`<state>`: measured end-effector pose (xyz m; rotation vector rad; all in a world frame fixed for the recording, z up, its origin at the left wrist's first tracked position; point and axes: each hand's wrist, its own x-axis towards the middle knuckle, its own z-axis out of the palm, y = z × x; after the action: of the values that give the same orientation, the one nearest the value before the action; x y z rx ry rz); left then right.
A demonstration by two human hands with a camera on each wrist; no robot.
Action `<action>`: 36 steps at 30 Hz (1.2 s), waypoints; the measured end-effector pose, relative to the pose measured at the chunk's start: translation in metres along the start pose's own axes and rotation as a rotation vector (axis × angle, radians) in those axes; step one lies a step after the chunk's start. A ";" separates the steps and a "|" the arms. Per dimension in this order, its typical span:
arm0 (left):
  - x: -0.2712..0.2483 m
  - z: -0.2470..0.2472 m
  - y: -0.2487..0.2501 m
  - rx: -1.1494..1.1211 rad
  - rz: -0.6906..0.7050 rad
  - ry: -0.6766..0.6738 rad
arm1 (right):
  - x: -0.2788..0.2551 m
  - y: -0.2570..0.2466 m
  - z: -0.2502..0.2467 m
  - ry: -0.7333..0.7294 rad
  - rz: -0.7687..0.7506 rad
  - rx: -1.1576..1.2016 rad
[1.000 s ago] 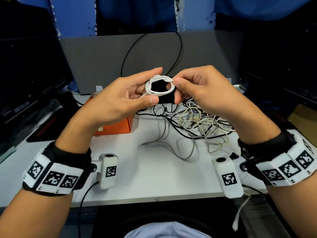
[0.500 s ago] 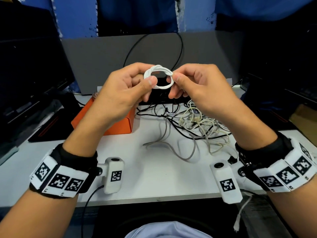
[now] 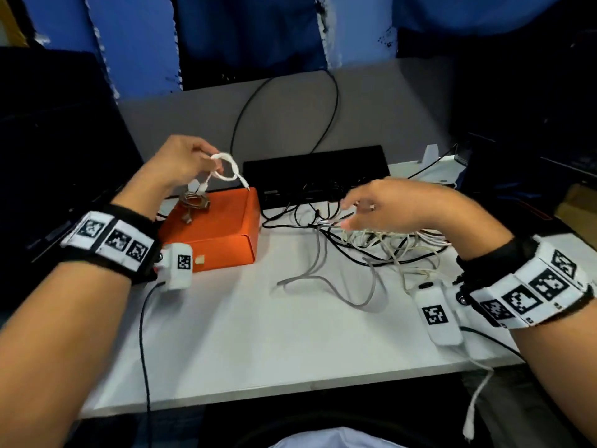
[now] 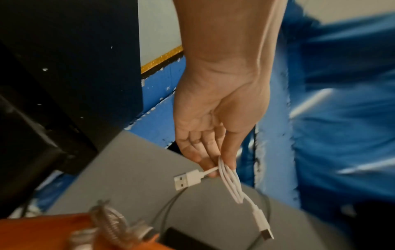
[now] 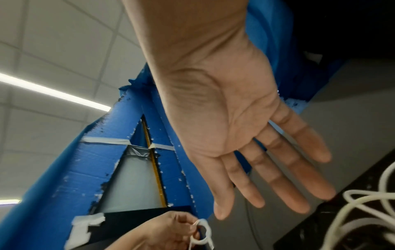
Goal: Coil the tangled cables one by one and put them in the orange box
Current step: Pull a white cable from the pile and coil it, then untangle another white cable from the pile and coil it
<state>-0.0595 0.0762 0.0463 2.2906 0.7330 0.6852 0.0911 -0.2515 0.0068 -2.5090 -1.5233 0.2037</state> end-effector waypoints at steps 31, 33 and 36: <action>0.031 0.060 0.017 0.504 0.198 -0.083 | 0.027 0.023 0.018 0.368 -0.056 0.304; -0.007 0.079 0.054 0.277 0.327 -0.197 | 0.028 0.022 0.017 0.436 -0.031 0.343; -0.072 0.118 0.096 0.110 0.468 -0.611 | 0.028 0.024 0.014 0.478 -0.029 0.319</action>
<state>-0.0059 -0.0797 0.0145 2.5959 -0.0564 0.1045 0.1213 -0.2362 -0.0134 -2.0885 -1.2214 -0.1406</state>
